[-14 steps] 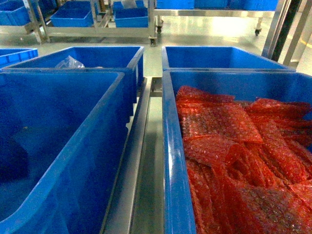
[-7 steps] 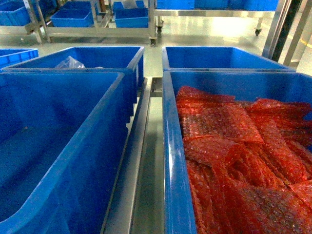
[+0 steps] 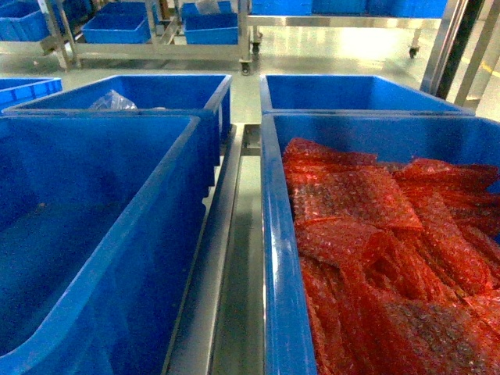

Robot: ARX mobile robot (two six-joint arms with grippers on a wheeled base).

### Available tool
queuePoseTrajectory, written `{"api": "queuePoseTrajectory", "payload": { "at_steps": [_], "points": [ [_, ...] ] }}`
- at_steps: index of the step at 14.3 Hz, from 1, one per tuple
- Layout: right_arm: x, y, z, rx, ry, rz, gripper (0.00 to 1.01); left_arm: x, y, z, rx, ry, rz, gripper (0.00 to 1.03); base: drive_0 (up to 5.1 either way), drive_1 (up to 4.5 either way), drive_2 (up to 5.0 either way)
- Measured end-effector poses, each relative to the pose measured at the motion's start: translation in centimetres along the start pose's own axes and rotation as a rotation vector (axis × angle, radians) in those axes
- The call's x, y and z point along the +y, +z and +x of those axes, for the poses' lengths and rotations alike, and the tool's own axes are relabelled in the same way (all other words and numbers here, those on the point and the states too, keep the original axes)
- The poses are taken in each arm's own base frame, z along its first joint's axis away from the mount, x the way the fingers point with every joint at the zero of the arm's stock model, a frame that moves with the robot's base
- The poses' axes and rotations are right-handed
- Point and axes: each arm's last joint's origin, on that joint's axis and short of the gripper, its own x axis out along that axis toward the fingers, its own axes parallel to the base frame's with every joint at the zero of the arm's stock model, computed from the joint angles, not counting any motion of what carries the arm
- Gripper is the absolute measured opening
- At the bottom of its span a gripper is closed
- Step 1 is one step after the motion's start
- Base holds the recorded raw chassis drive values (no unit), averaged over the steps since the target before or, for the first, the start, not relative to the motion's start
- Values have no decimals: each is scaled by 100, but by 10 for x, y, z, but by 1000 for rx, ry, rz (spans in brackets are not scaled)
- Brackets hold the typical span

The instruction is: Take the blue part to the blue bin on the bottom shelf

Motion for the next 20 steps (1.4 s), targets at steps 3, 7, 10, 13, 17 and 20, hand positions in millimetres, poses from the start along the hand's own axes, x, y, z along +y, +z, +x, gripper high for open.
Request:
{"api": "queuePoseTrajectory", "payload": {
  "at_steps": [3,7,10,13,17,20],
  "points": [
    [0,0,0,0,0,0,98,5,-11,-8,10,-19,2,35,0,0,0],
    [0,0,0,-1,0,0,98,18,-19,-18,2,-16,1,2,0,0,0],
    [0,0,0,0,0,0,98,17,-25,-25,1,-19,1,2,0,0,0],
    [0,0,0,0,0,0,98,18,-33,-30,0,-18,1,2,0,0,0],
    [0,0,0,0,0,0,98,18,-33,-36,-9,-19,1,2,0,0,0],
    [0,0,0,0,0,0,98,18,-37,-43,26,-18,1,2,0,0,0]
  ]
}}
